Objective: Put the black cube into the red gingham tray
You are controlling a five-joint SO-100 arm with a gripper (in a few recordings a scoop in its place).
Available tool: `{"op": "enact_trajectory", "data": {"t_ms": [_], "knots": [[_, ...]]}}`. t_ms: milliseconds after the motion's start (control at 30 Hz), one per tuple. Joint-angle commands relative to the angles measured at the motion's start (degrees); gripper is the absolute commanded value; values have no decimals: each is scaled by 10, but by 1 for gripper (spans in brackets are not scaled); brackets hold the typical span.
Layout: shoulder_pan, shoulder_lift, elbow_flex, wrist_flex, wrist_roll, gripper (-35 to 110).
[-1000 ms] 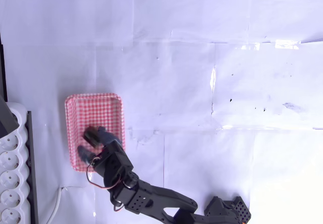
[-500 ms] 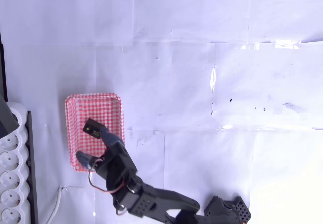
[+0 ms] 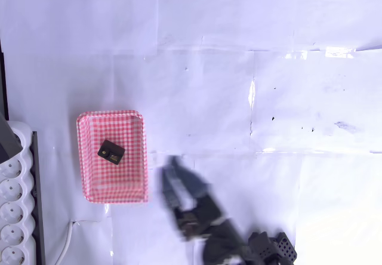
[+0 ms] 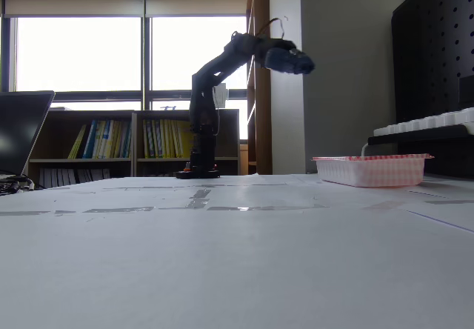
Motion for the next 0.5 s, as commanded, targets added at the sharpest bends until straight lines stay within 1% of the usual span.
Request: {"op": "enact_trajectory", "data": {"t_ms": [0, 100, 200, 300, 467], "knots": [[111, -370, -228, -10, 68, 0], [163, -423, -373, -14, 100, 0], [185, -478, -473, 6, 97, 0], [210, -537, -546, 62, 102, 0], [270, -615, -639, 99, 122, 0]]}}
